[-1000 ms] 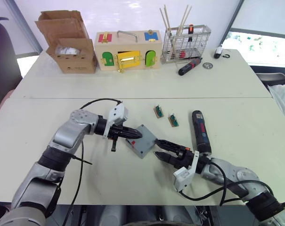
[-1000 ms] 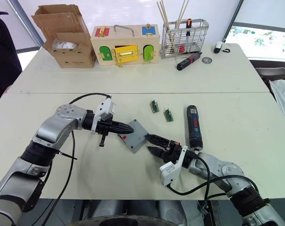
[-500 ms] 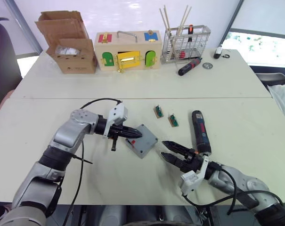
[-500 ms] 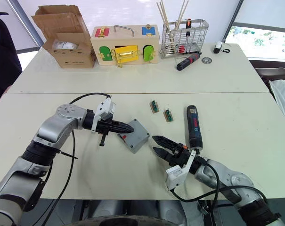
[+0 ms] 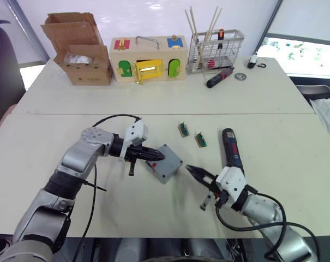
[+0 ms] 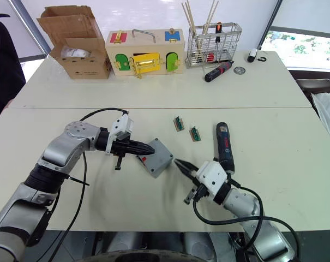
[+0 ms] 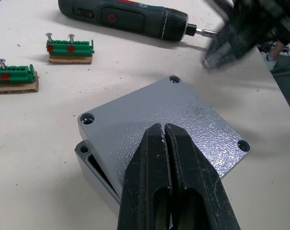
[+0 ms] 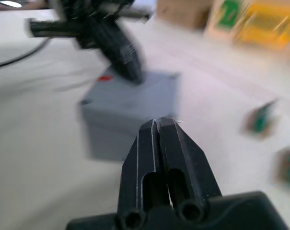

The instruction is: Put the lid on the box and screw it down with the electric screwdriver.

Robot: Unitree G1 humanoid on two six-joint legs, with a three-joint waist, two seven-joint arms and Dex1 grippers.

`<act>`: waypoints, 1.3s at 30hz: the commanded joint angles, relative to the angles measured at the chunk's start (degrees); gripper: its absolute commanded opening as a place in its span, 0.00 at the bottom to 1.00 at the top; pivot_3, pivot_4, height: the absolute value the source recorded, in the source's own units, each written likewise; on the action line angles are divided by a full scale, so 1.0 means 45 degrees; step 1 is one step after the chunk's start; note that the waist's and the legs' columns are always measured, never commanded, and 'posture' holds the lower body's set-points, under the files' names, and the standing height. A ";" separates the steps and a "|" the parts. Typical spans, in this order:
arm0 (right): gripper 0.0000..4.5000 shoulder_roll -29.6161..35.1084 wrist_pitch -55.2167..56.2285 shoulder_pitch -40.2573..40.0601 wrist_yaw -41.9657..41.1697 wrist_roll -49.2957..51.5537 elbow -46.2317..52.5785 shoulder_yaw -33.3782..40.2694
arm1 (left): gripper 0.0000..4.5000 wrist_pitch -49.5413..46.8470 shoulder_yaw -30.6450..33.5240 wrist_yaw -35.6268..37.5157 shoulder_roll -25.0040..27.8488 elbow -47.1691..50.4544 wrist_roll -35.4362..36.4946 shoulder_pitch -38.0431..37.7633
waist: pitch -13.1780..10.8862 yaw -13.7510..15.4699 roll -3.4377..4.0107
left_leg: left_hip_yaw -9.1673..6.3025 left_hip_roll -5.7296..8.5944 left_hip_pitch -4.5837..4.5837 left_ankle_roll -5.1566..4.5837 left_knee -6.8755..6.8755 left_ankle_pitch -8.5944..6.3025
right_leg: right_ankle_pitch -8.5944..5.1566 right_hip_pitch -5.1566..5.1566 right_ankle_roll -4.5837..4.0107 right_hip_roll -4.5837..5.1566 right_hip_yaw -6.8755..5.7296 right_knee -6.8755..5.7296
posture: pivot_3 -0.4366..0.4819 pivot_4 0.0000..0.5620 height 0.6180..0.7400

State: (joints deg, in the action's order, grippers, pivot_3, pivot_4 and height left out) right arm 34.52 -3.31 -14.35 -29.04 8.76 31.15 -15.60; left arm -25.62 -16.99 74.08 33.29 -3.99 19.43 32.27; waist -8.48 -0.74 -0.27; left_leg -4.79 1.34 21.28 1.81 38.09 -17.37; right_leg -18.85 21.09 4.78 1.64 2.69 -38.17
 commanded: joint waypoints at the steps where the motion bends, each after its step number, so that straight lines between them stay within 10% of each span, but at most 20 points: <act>1: 0.01 -0.0262 -0.0694 0.0247 -0.0288 0.0363 0.0520 0.0022 | 0.01 -0.0403 -0.0582 -0.0125 0.0210 -0.0497 -0.0724 -0.0417 | 0.0000 0.0001 0.0000 | 0.0000 0.0000 0.0000 0.0000 0.0000 0.0000 | 0.0000 0.0000 0.0000 0.0000 0.0000 0.0001 | 0.48 0.27 1.00; 39: 0.01 -0.1573 -0.0057 0.1582 -0.0727 -0.1256 -0.1312 0.0029 | 0.01 -0.2675 0.1226 -0.0119 0.0236 0.0484 0.1349 0.0674 | -0.0033 0.0005 0.0002 | 0.0002 0.0002 0.0038 0.0002 -0.0012 0.0000 | 0.0000 0.0053 0.0001 0.0001 -0.0002 0.0003 | 0.48 0.27 1.00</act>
State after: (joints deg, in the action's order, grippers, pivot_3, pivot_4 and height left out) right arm 27.75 -4.61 -7.36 -32.03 3.31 24.39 -15.82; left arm -36.90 -13.81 73.29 34.23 -2.73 23.79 33.77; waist -8.63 -0.72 -0.27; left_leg -4.78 1.35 21.47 1.82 38.03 -17.37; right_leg -18.85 21.36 4.78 1.64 2.67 -38.16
